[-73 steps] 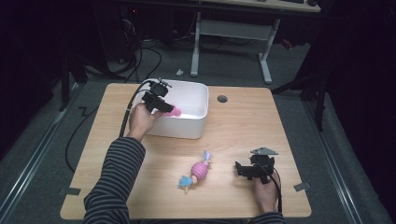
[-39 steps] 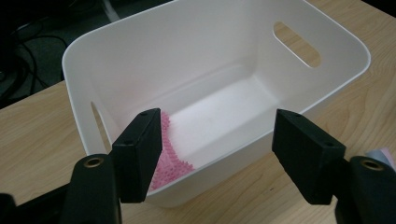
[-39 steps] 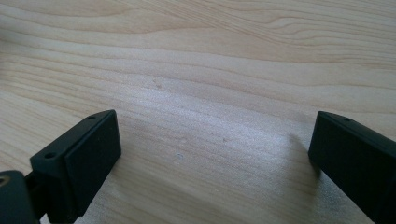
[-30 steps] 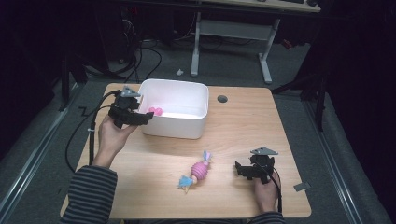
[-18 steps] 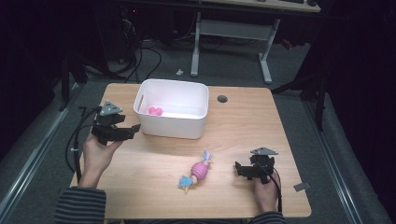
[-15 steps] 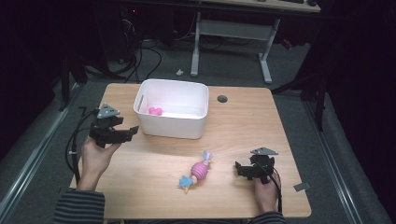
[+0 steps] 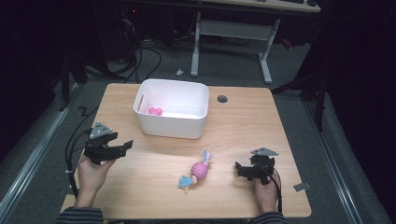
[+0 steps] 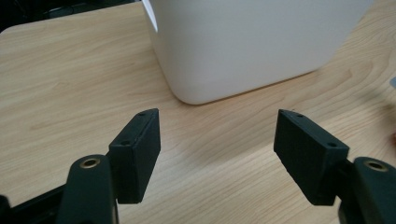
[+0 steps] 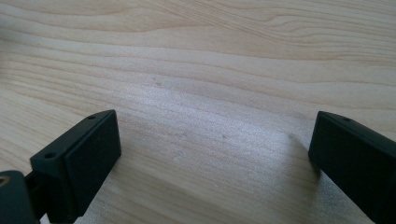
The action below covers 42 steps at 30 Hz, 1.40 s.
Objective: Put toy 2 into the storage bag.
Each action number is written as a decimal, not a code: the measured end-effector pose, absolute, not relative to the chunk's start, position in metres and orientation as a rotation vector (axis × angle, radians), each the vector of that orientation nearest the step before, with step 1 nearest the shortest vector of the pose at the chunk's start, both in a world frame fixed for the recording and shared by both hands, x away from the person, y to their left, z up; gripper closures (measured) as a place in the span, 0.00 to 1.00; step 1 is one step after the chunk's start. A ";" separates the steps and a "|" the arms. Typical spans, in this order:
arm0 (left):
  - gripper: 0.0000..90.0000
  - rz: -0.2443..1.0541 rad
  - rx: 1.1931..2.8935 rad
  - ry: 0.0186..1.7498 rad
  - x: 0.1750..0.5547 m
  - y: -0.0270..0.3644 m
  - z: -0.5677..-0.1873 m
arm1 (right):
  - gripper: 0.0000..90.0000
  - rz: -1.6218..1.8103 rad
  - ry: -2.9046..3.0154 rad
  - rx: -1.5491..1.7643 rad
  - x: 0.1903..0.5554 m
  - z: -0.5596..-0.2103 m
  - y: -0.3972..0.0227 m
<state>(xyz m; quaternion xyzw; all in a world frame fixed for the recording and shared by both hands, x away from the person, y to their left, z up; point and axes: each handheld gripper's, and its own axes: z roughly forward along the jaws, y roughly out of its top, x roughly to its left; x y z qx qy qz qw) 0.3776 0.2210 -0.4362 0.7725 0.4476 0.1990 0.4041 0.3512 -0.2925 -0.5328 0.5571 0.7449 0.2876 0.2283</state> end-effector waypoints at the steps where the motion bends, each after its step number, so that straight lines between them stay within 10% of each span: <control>1: 0.35 0.497 1.944 1.132 0.377 0.222 -0.439 | 0.02 0.792 2.051 1.534 0.351 -0.533 -0.293; 42: 0.33 0.485 1.982 1.289 0.391 0.216 -0.529 | 0.02 0.792 2.053 1.534 0.351 -0.533 -0.293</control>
